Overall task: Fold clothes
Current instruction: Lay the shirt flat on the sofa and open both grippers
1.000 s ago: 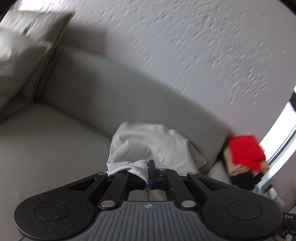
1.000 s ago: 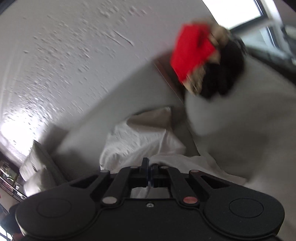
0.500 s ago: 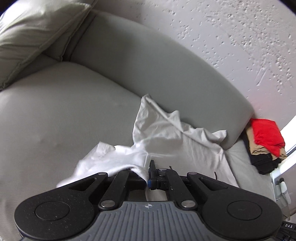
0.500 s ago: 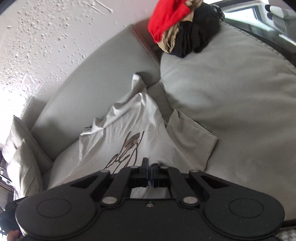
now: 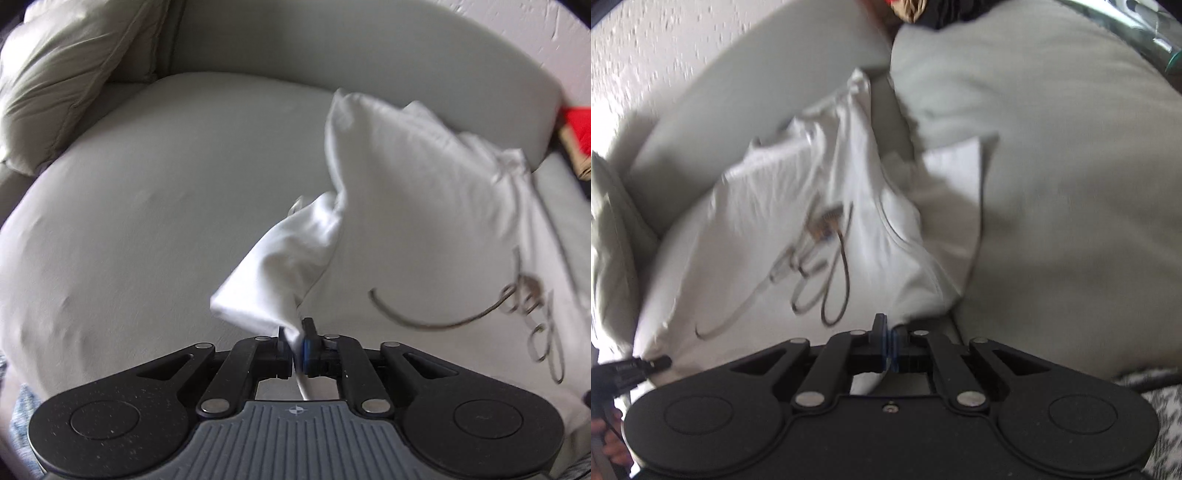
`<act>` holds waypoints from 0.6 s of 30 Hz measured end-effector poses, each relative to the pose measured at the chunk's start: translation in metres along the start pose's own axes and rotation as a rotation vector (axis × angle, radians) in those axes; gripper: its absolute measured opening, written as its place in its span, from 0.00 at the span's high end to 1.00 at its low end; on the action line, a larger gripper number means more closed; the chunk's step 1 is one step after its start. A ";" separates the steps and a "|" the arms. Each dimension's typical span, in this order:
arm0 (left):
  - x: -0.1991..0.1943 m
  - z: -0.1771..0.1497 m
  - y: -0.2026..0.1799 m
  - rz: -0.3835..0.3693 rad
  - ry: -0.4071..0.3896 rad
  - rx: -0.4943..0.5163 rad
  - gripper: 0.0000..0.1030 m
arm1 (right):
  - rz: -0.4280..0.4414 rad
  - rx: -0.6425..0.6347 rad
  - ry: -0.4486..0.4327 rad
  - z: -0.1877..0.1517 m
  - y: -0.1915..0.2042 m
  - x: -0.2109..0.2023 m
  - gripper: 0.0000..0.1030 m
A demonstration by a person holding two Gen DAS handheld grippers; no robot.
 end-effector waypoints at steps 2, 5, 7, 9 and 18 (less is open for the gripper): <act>-0.014 -0.002 0.015 0.043 -0.029 0.012 0.85 | 0.017 -0.004 -0.002 -0.002 0.002 -0.018 0.81; -0.049 -0.011 0.034 0.064 -0.101 0.032 0.81 | 0.057 -0.030 -0.022 -0.005 0.009 -0.053 0.65; -0.073 -0.022 0.039 0.036 -0.152 0.055 0.71 | 0.112 -0.046 -0.024 -0.010 0.017 -0.071 0.60; -0.086 -0.035 0.029 -0.042 -0.163 0.034 0.58 | 0.179 -0.046 -0.017 -0.018 0.023 -0.079 0.57; -0.053 -0.080 -0.033 -0.222 -0.057 -0.116 0.49 | 0.303 0.219 0.052 -0.052 0.019 -0.028 0.63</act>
Point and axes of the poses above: each gripper's, at about its wrist camera, not at the fingertips, and x roughly the way its jaws point, y to its left, z to its top, the point moved 10 cm from there along x, roughly the way its jaws point, and after that the axes turned 7 degrees about z, right-handed, at the moved point
